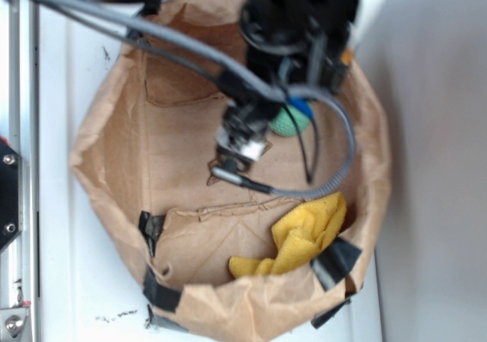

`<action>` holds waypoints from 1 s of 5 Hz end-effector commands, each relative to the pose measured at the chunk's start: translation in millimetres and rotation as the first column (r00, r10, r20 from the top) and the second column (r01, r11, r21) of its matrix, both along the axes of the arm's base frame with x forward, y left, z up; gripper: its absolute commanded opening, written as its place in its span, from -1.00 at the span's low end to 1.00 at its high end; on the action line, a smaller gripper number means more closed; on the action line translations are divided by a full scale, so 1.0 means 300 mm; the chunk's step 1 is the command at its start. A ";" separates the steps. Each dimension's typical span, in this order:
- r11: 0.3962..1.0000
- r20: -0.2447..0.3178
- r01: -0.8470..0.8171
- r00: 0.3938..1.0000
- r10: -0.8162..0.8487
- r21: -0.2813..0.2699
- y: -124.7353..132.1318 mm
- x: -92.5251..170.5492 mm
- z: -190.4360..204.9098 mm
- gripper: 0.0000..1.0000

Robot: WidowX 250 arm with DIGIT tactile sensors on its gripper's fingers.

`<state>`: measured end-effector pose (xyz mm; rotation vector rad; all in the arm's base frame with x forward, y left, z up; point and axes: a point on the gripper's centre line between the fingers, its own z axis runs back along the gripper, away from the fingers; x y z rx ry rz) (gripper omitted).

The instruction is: Grab the green ball.

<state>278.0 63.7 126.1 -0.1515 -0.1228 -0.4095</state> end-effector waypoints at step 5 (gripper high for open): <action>0.988 -0.048 -0.084 0.995 0.091 0.126 -0.003 0.165 -0.218 1.00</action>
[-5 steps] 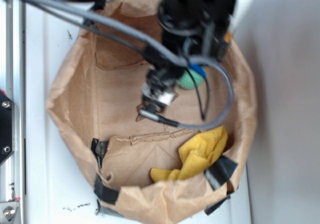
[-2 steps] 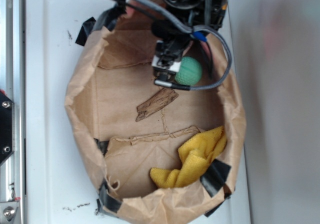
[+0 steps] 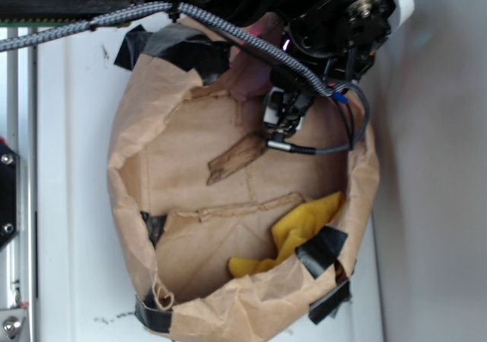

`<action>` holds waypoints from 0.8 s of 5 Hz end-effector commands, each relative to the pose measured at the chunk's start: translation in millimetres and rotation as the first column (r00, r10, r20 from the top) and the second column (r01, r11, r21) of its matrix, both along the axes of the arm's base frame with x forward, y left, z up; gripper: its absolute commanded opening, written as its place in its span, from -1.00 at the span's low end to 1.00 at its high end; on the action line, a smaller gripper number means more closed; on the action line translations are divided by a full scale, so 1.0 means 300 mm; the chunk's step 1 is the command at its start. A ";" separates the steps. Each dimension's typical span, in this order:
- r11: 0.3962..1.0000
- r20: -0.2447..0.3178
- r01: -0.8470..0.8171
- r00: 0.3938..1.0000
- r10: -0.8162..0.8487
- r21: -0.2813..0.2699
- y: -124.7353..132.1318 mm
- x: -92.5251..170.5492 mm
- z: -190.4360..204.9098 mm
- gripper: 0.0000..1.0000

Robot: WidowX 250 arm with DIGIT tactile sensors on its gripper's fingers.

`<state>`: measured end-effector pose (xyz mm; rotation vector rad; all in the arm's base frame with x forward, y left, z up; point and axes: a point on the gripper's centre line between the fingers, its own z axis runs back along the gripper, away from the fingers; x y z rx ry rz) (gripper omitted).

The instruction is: Grab the green ball.

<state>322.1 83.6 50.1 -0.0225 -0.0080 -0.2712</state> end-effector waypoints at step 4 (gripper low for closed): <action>0.991 0.099 0.115 0.989 -0.107 -0.074 -0.173 -0.201 0.185 1.00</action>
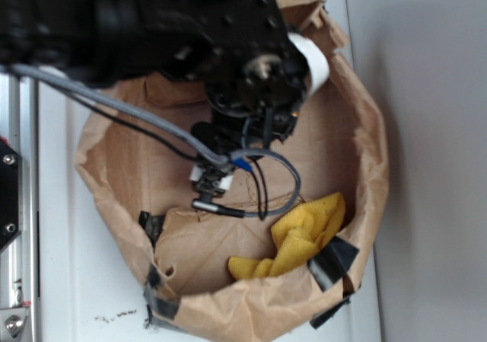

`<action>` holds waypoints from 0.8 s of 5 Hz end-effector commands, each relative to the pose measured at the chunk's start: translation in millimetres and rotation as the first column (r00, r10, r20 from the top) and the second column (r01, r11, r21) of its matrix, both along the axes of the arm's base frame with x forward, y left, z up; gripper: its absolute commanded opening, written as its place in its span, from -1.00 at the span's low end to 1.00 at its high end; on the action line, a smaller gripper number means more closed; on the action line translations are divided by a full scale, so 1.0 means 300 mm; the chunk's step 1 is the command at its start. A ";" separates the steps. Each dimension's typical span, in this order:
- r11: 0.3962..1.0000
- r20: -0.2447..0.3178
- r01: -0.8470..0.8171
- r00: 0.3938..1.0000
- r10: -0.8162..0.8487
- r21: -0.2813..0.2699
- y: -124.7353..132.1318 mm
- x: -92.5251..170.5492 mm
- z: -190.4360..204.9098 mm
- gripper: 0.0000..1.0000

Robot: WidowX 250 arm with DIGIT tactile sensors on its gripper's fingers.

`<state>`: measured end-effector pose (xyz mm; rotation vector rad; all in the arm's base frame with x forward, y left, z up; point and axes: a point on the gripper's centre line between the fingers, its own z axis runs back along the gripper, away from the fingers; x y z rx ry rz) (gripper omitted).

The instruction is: Grab the green ball.

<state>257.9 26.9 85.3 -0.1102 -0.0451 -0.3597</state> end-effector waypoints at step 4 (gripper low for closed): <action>0.999 0.091 -0.035 0.995 0.033 0.022 0.082 0.114 0.029 1.00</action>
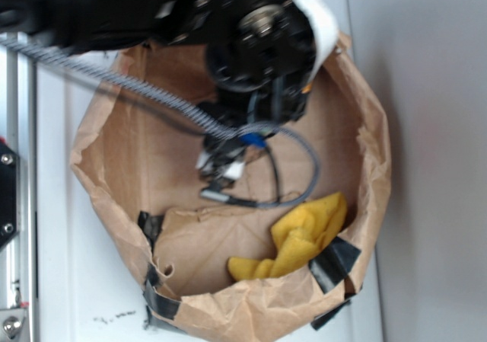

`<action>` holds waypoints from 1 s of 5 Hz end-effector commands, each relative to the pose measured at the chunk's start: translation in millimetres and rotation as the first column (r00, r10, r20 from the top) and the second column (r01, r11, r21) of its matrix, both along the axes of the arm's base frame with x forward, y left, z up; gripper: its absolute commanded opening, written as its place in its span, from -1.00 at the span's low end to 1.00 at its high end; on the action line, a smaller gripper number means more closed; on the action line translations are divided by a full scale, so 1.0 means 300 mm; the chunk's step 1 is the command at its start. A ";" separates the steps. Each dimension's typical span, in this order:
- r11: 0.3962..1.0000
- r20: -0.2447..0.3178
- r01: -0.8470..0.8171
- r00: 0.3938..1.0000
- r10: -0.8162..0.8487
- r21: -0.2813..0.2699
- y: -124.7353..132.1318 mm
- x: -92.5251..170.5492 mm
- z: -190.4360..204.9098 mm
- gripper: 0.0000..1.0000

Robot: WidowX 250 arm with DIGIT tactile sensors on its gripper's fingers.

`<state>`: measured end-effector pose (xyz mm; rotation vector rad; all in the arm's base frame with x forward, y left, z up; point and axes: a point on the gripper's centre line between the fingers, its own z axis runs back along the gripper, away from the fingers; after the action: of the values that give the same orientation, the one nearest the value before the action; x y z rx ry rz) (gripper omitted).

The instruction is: Grab the green ball.

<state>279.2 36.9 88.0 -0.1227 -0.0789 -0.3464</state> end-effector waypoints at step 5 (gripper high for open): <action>0.995 -0.036 -0.038 0.998 0.042 0.098 0.099 0.099 -0.193 1.00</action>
<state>308.6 61.9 25.8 -0.0511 0.0038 -0.3127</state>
